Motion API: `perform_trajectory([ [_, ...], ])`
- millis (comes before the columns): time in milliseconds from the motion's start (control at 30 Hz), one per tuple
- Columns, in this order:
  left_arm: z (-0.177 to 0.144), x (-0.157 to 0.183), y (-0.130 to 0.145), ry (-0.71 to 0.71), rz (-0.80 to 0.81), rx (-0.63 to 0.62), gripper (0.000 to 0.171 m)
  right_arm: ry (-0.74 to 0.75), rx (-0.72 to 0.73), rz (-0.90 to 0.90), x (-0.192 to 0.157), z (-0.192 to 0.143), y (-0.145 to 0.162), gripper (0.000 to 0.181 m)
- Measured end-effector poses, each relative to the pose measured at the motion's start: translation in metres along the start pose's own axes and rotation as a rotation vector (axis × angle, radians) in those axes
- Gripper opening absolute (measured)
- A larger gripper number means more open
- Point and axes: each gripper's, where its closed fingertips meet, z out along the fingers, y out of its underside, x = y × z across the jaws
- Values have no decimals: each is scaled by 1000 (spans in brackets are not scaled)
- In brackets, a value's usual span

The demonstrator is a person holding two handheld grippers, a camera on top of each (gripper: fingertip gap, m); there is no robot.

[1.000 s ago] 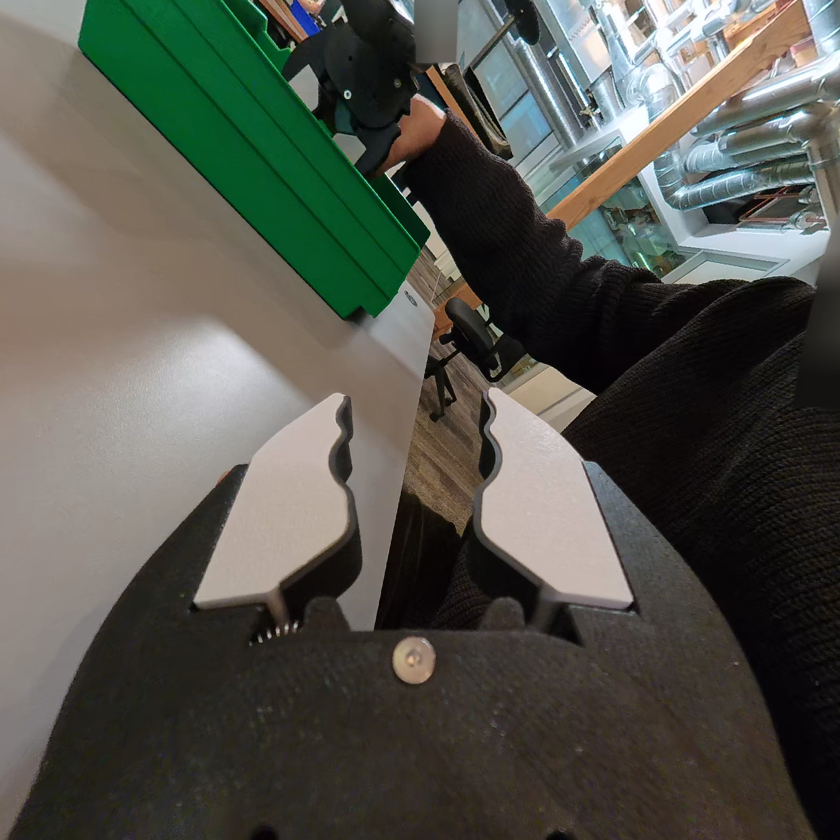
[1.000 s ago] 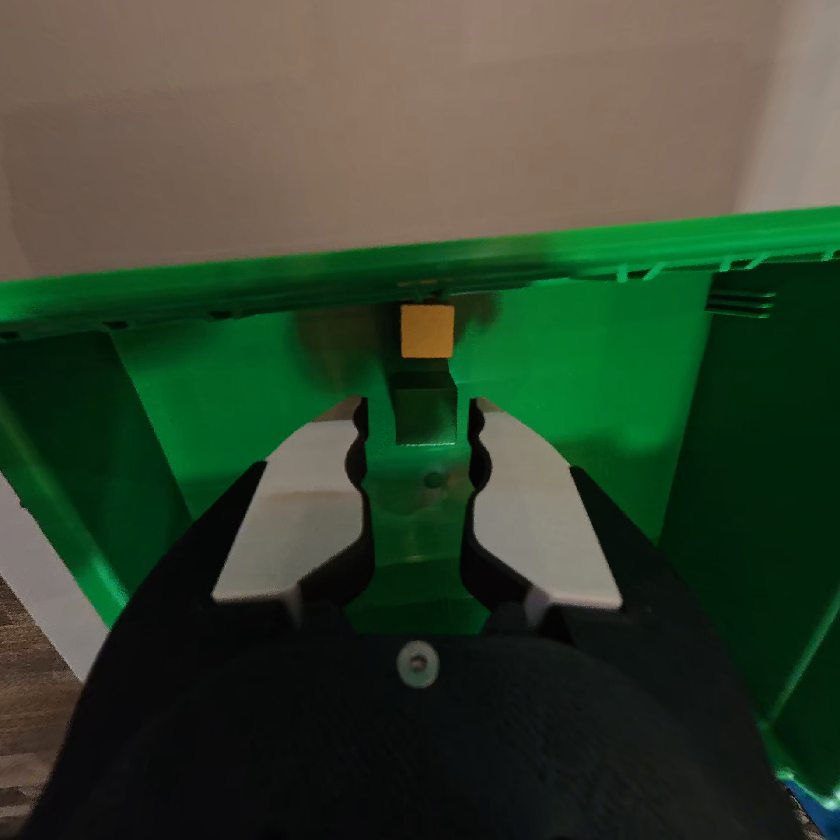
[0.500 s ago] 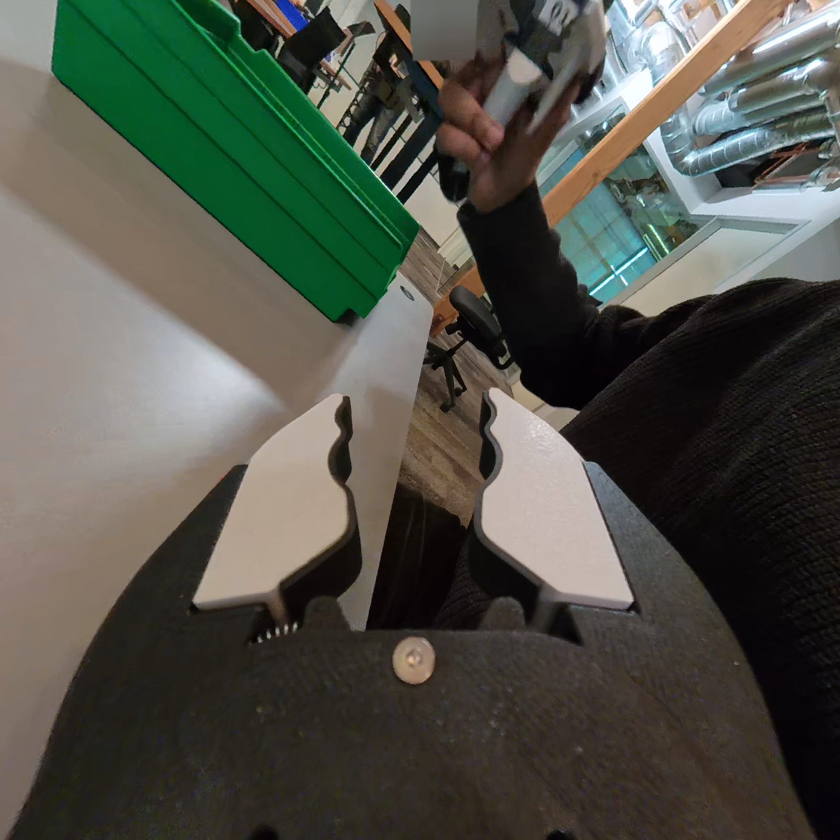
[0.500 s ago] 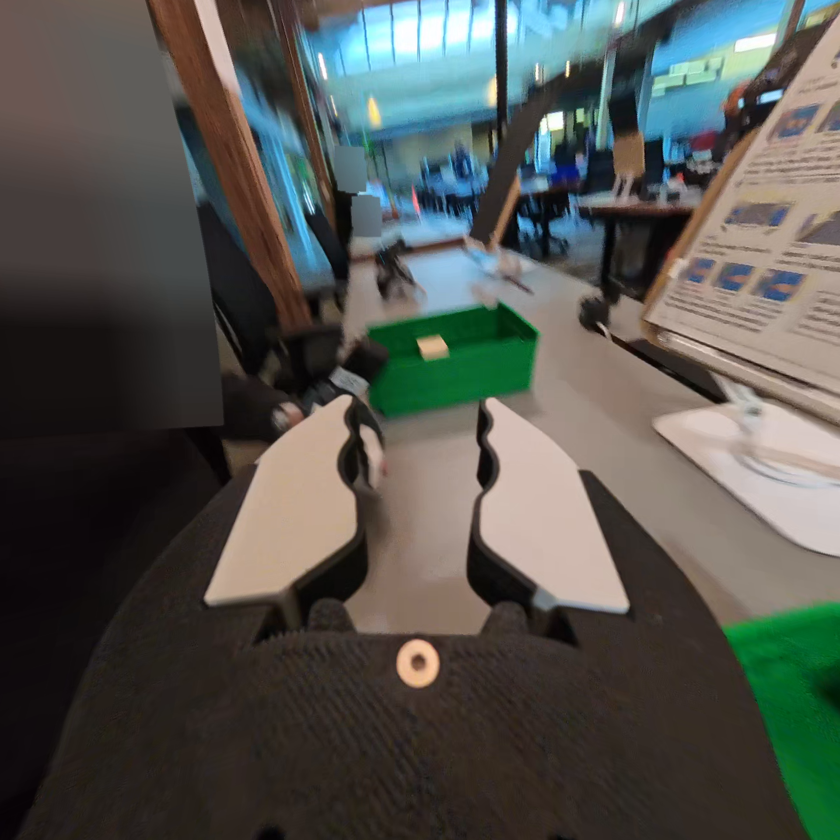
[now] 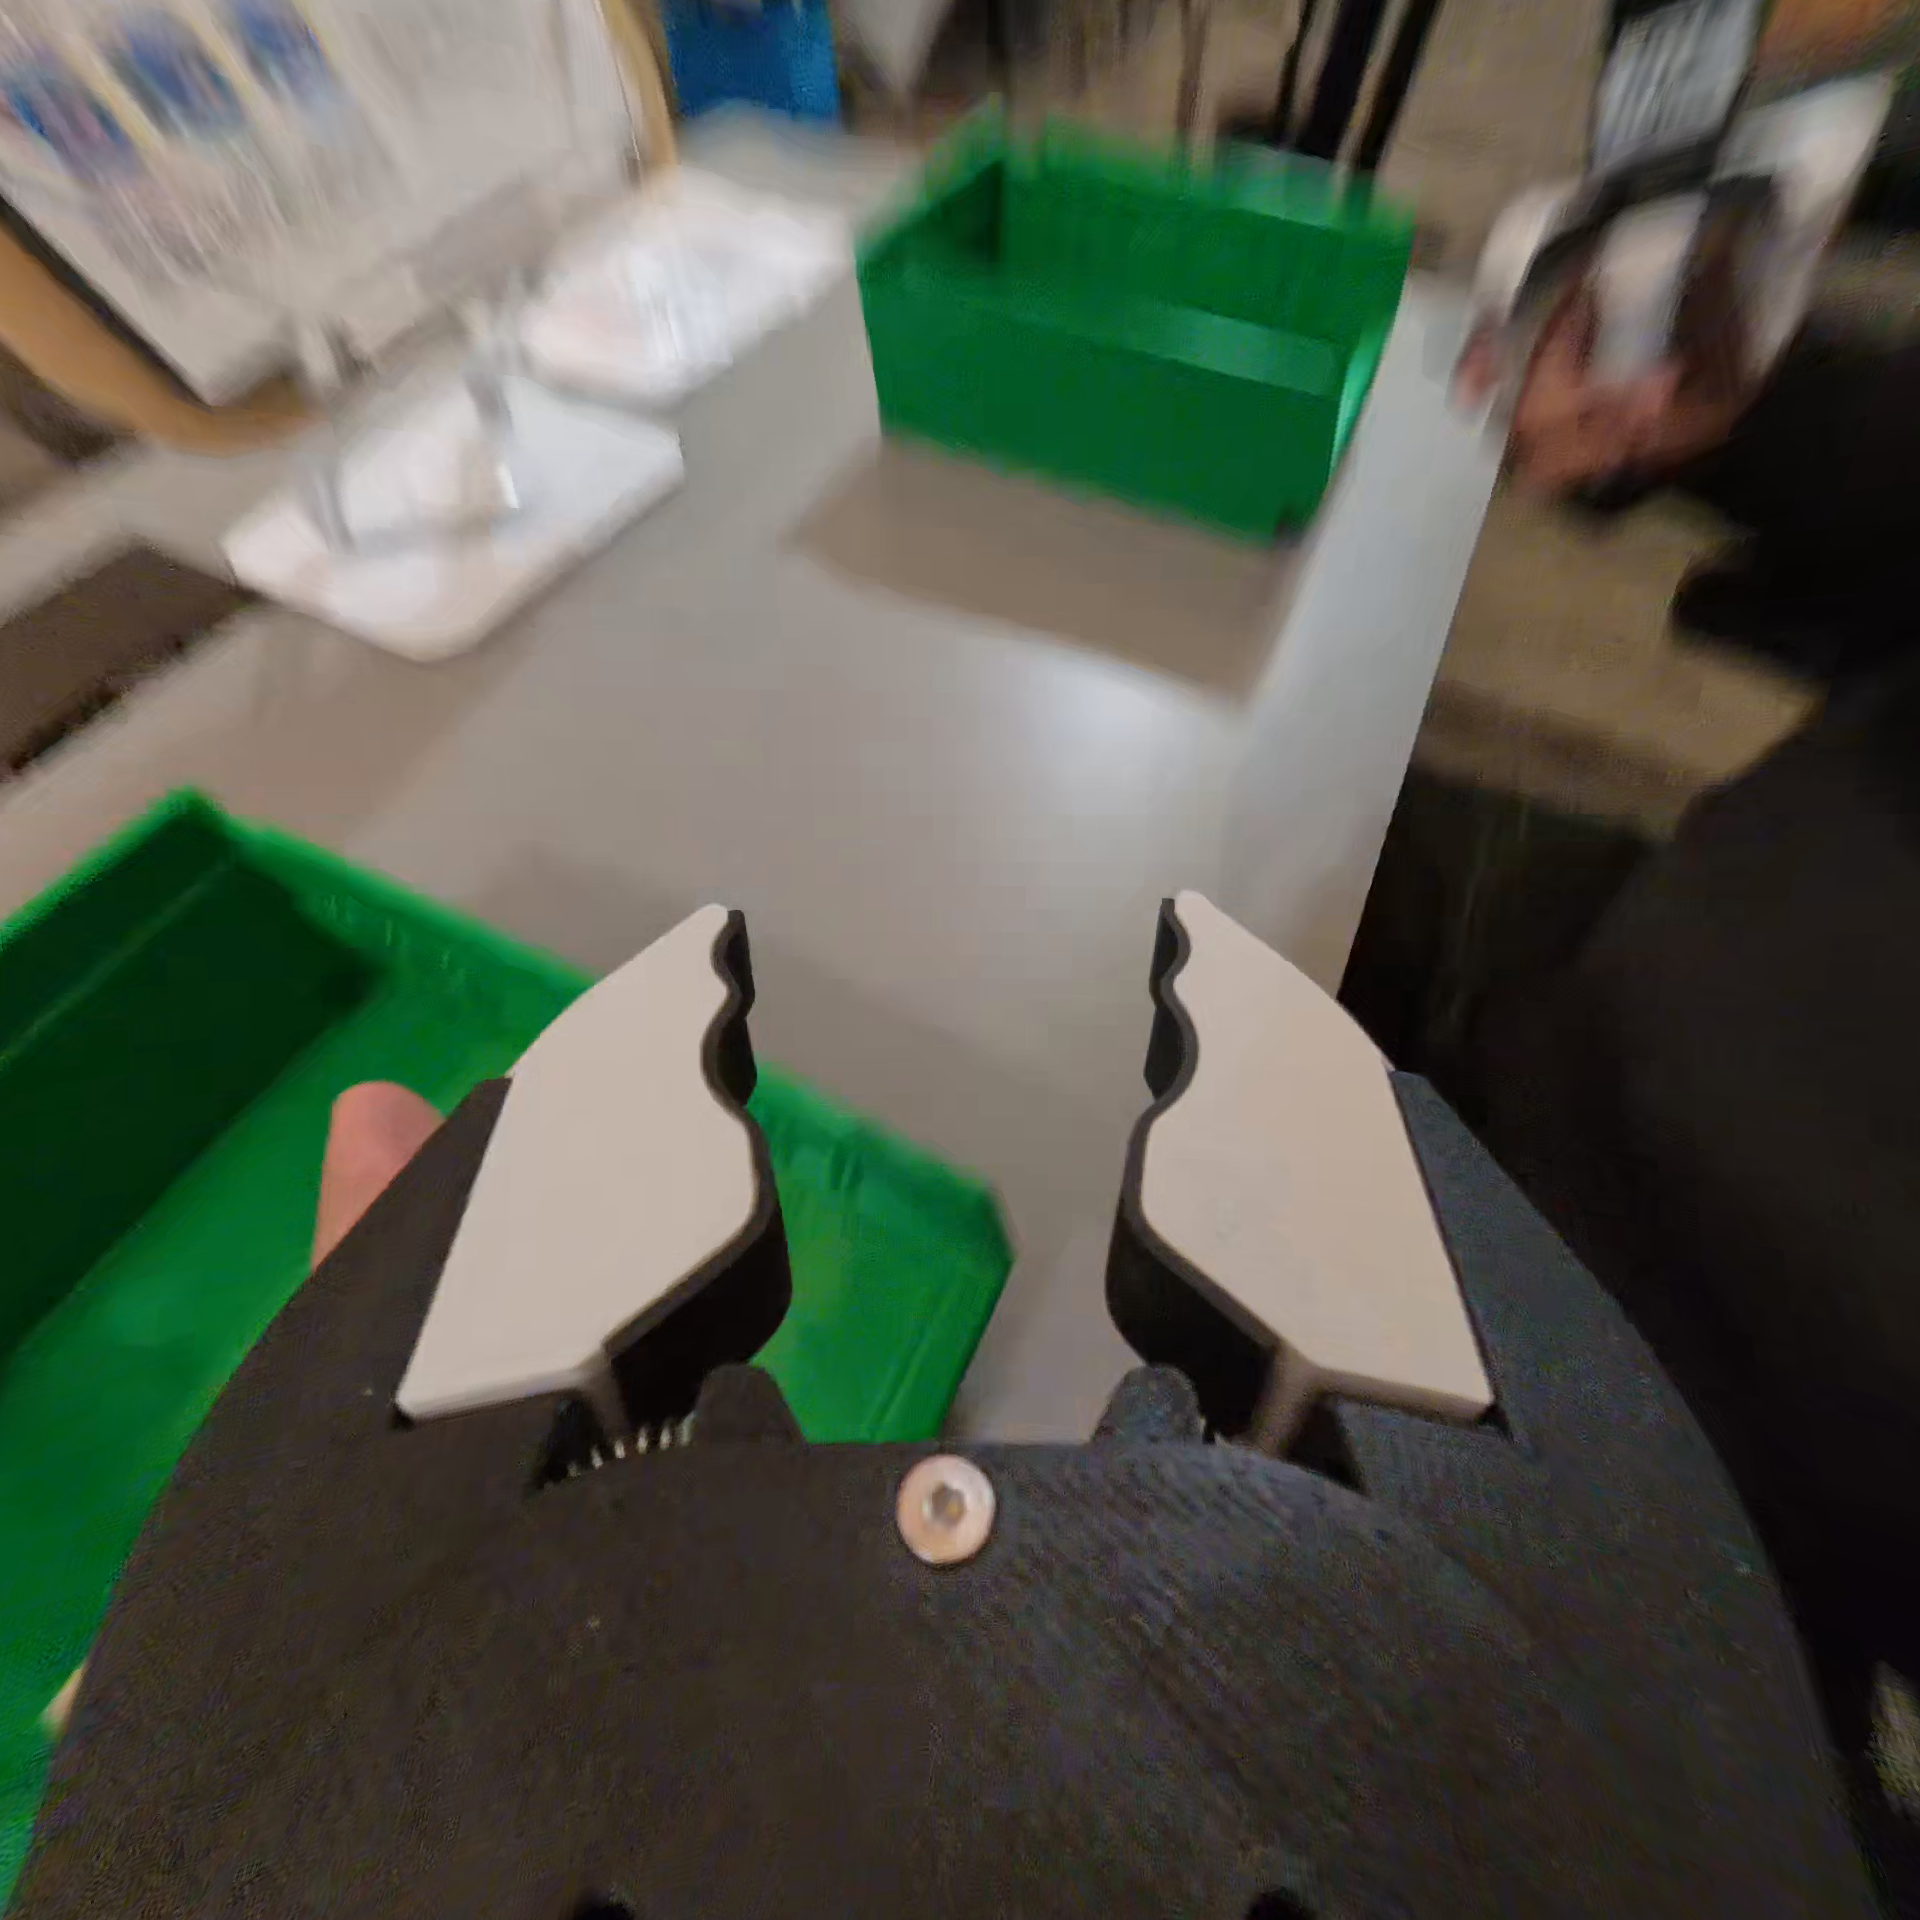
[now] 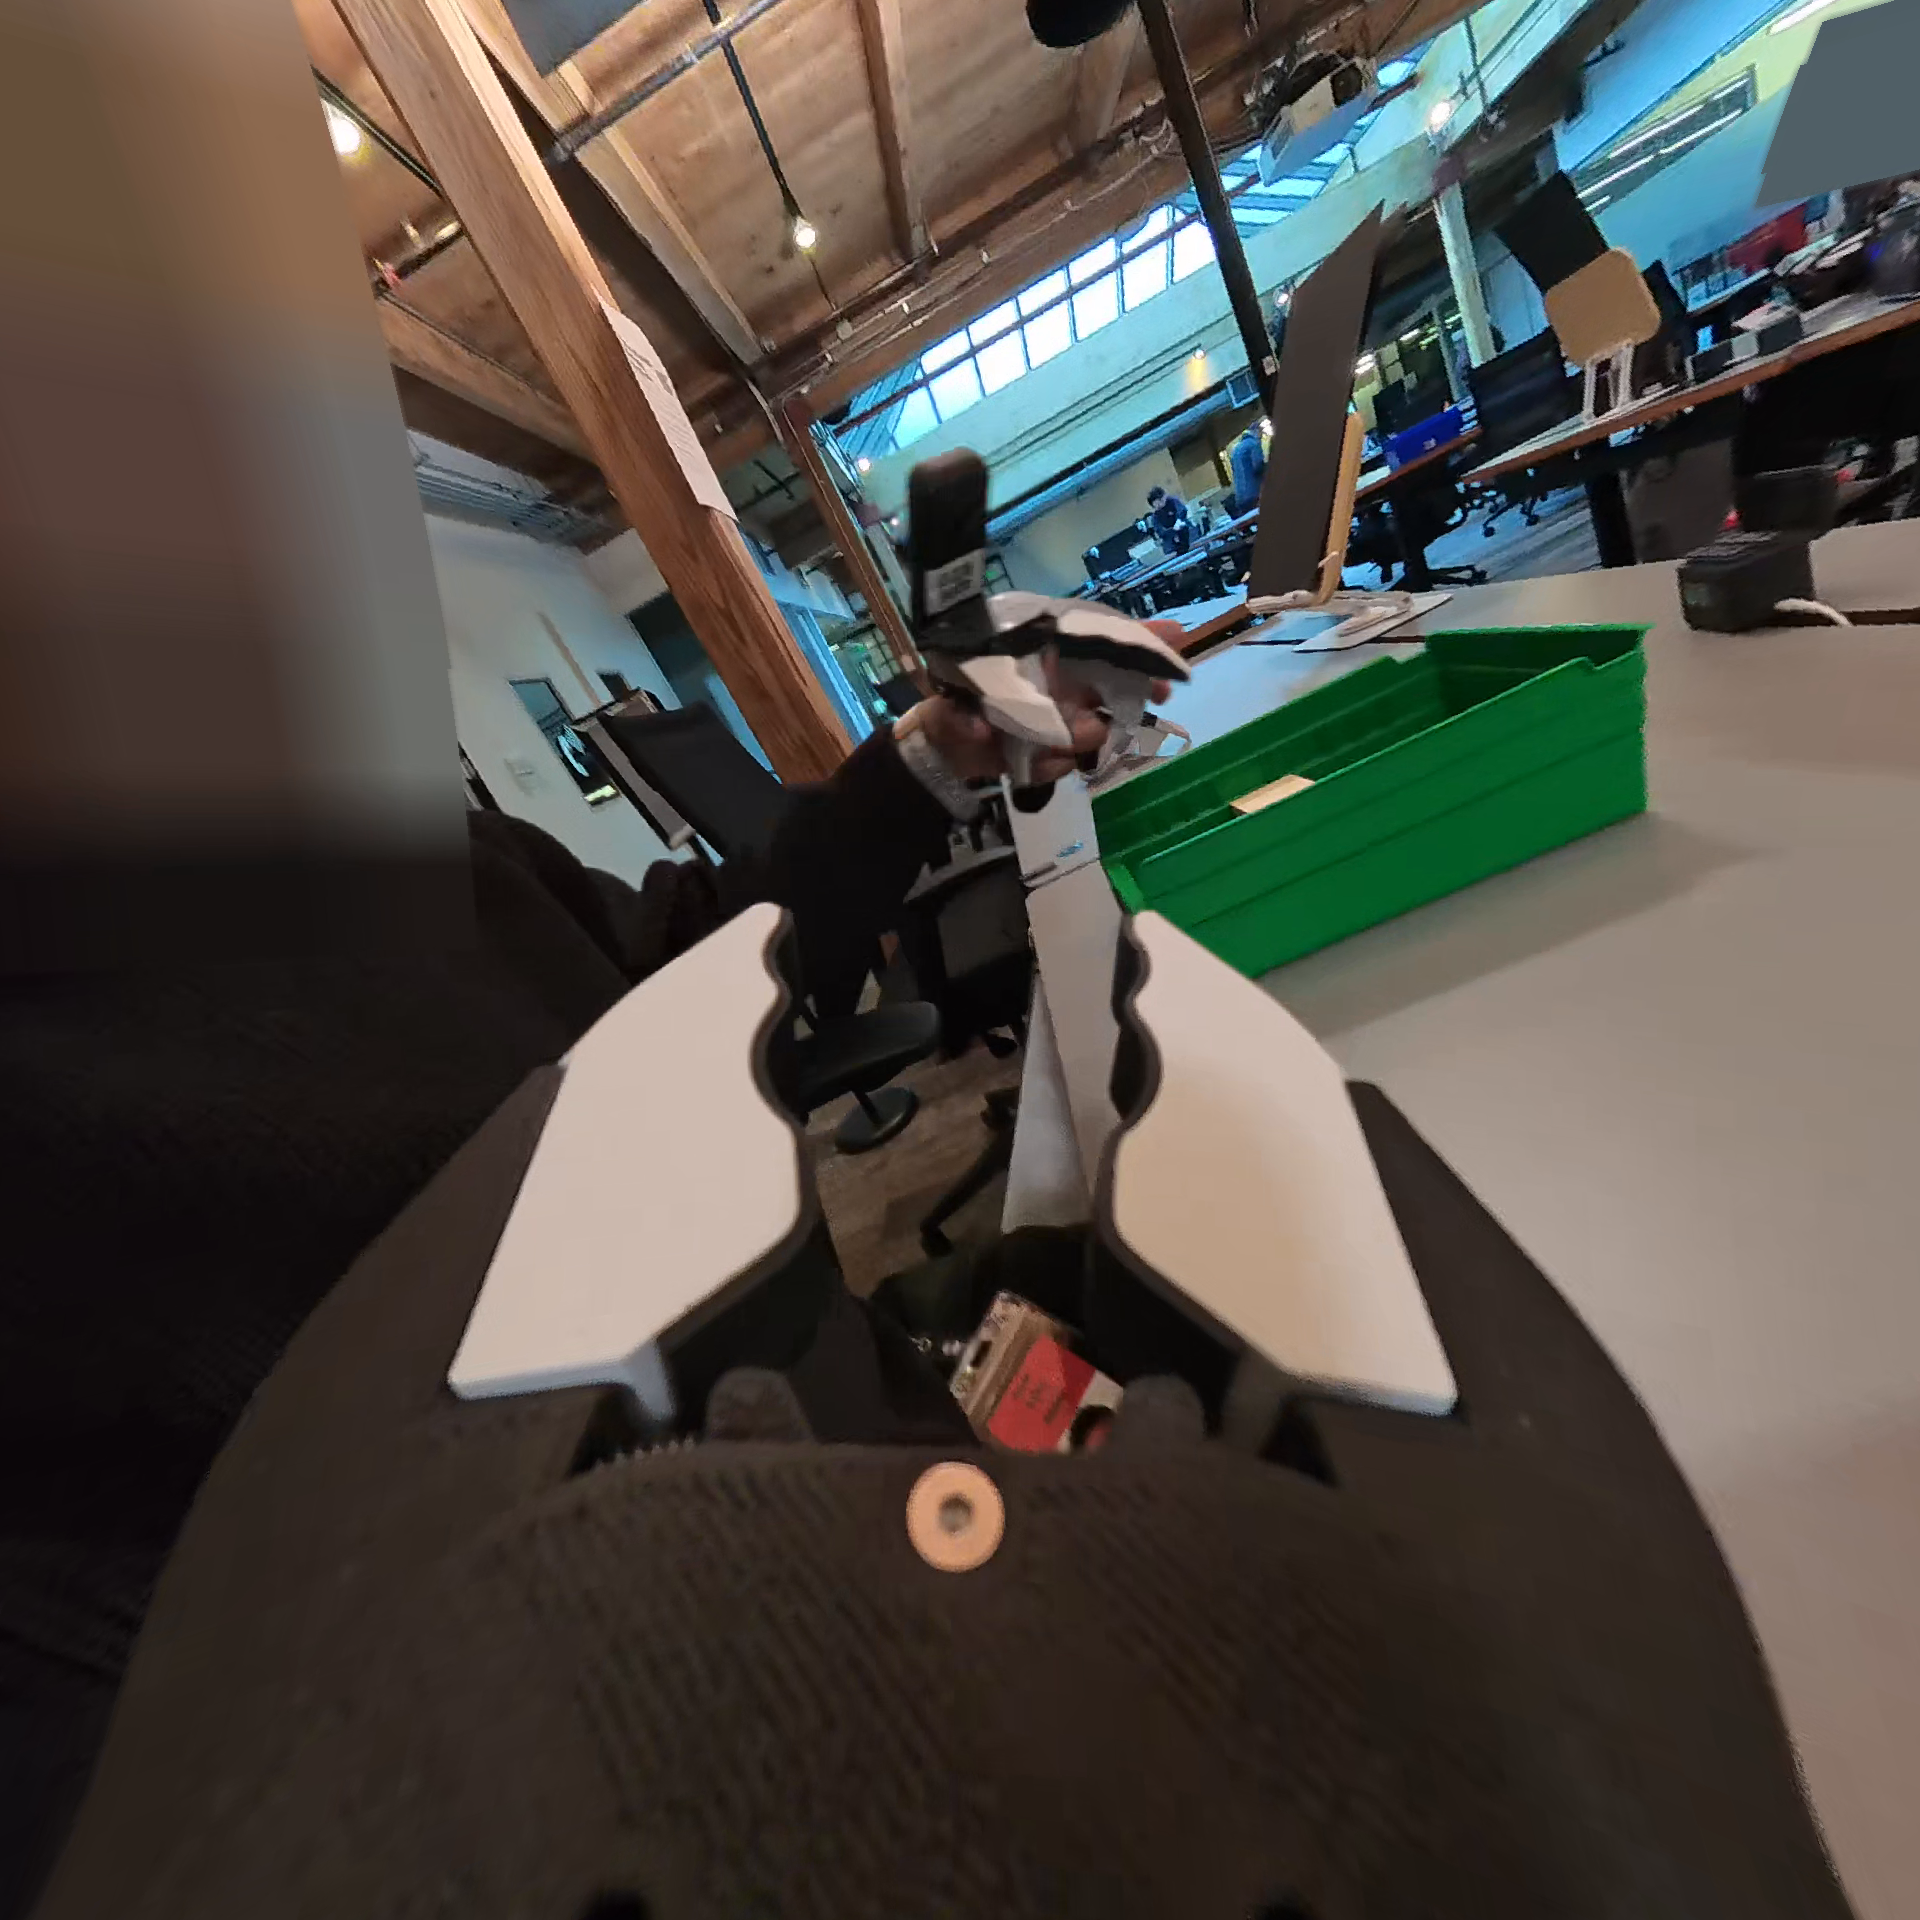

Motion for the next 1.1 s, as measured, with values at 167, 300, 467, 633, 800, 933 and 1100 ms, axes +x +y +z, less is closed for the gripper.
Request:
perform_trajectory([
  [167, -13, -82, 97, -126, 171, -606, 78, -29, -38, 9, -7, 14, 13, 58],
  [300, -12, -123, 147, -147, 289, -917, 78, -15, -94, -6, -7, 19, 26, 57],
  [467, 4, -142, 158, -133, 336, -998, 76, -6, -125, -6, -8, 18, 37, 57],
  [633, -2, -149, 172, -112, 390, -1129, 66, -2, -116, 12, -3, 14, 38, 57],
  [800, -4, -150, 173, -96, 438, -1168, 45, -13, -88, 39, -1, 11, 34, 56],
  [933, 6, -143, 131, -142, 385, -954, 44, -15, -78, 32, -3, 10, 31, 56],
  [1100, 8, -102, 13, -181, 303, -397, 44, -25, -77, 35, -6, 15, 33, 54],
])
